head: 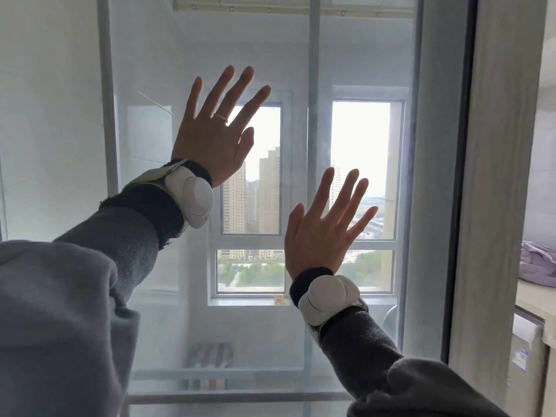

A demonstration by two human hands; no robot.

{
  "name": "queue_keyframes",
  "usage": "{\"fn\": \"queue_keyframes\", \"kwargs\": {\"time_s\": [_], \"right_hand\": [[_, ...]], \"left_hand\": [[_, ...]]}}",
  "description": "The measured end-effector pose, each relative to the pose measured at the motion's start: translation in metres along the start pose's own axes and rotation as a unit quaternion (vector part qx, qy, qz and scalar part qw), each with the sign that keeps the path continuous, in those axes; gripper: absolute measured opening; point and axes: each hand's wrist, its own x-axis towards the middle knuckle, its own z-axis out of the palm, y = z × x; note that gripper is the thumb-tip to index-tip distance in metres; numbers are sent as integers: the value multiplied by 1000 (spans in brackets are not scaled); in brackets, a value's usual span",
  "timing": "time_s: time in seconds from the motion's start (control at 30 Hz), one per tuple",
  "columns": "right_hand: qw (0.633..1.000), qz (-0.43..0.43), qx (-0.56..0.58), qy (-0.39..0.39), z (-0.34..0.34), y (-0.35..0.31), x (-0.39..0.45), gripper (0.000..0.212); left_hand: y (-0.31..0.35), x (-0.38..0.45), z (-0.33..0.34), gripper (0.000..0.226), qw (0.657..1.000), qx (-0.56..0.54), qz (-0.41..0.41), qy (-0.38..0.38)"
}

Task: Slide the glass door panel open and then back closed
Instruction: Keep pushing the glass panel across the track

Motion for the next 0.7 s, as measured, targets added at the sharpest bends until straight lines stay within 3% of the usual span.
{"fn": "queue_keyframes", "kwargs": {"time_s": [0.7], "right_hand": [[1000, -5, -16, -24, 9, -46, -22, 66]], "left_hand": [[-47, -26, 5, 57, 1000, -19, 5, 2]]}}
